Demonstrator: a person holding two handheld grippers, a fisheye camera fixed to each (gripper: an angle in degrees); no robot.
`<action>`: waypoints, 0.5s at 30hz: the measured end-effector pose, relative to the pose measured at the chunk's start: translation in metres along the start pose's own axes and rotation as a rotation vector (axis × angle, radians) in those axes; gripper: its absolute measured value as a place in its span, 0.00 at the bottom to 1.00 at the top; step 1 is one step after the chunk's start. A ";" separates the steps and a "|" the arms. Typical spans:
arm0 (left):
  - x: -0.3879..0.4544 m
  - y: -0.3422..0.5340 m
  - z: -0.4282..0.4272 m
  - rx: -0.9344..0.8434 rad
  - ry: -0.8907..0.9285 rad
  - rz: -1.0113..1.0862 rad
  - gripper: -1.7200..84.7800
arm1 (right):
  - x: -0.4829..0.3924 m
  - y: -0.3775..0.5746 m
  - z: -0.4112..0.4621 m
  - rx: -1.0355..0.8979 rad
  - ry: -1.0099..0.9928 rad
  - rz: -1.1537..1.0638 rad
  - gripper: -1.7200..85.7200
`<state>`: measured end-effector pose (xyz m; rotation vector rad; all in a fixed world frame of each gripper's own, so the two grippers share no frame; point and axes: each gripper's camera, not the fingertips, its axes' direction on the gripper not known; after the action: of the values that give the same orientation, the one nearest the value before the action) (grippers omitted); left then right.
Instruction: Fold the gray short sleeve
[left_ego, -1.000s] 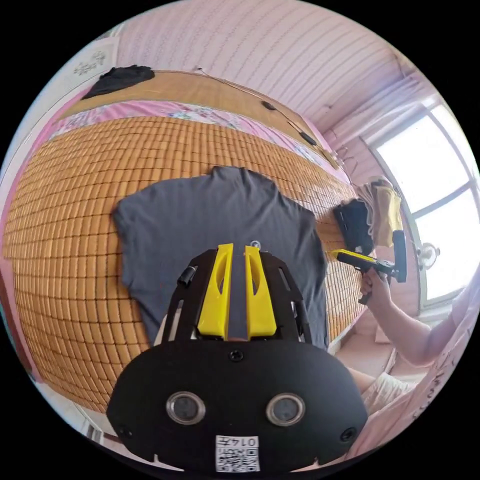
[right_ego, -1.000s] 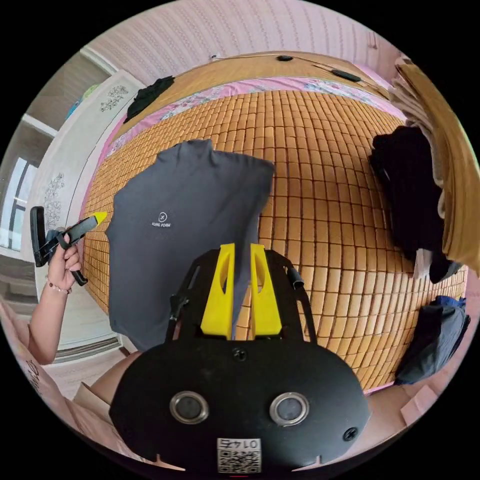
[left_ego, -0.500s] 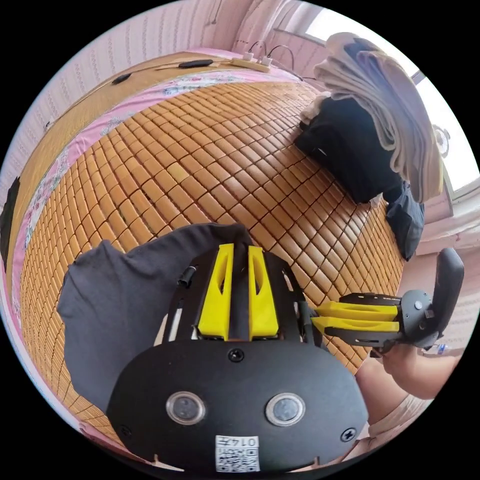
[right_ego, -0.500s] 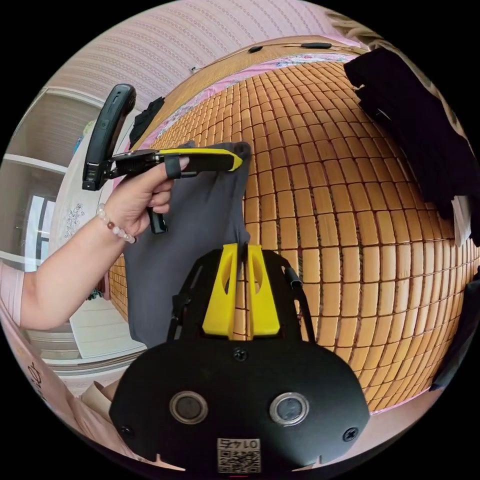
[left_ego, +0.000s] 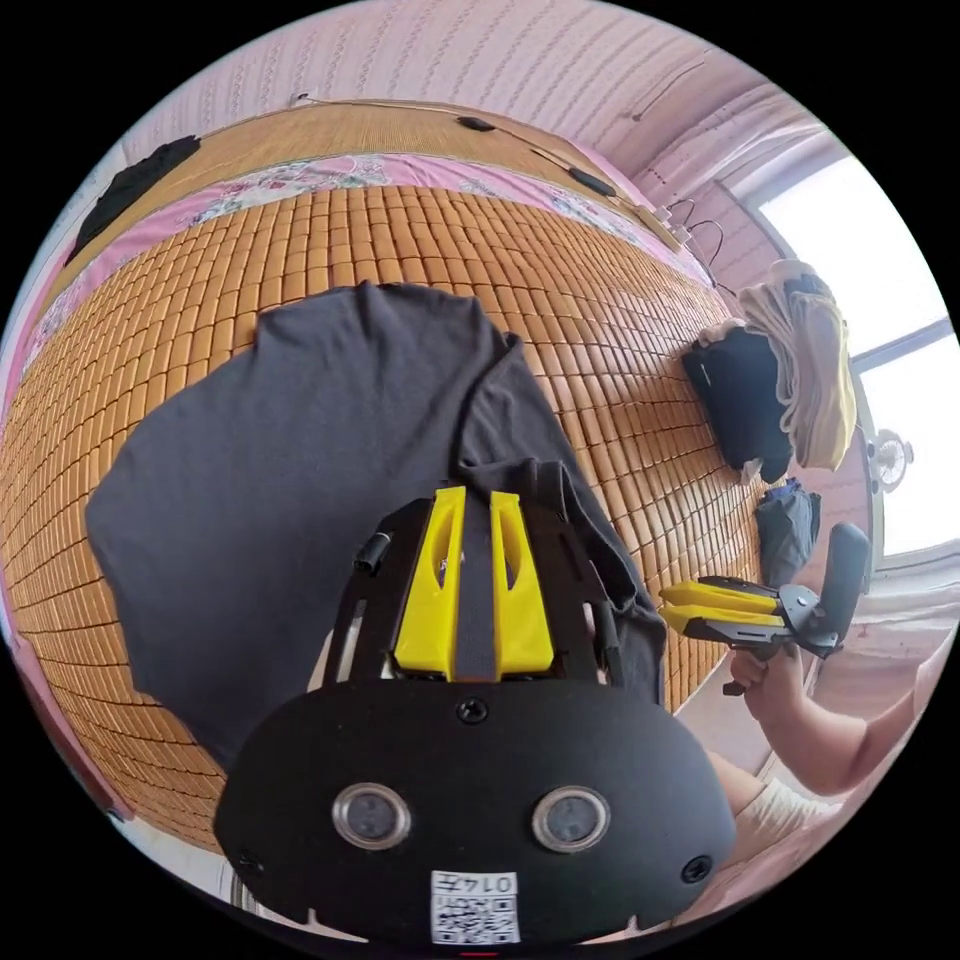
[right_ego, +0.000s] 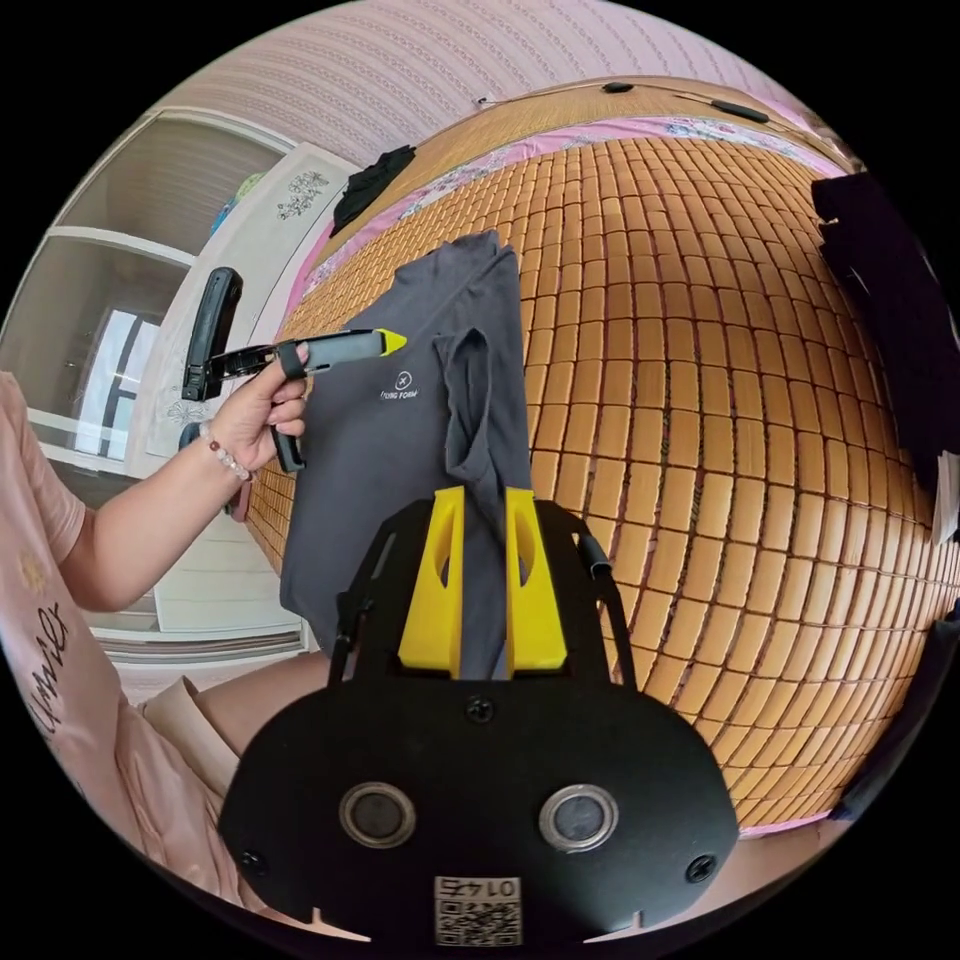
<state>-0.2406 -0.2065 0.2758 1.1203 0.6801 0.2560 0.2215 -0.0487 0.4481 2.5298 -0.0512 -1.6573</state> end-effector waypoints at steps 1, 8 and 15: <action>0.003 -0.001 -0.004 0.024 0.004 0.027 0.08 | -0.001 -0.001 -0.001 0.008 0.013 -0.003 0.10; 0.045 -0.028 0.033 -0.107 0.077 0.212 0.11 | -0.017 -0.020 0.019 -0.001 0.114 -0.043 0.11; 0.066 -0.034 0.049 -0.137 -0.067 0.311 0.02 | -0.002 -0.023 0.020 0.036 0.121 0.047 0.05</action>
<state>-0.1641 -0.2240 0.2337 1.0953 0.4203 0.5208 0.2015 -0.0275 0.4390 2.6277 -0.1296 -1.4966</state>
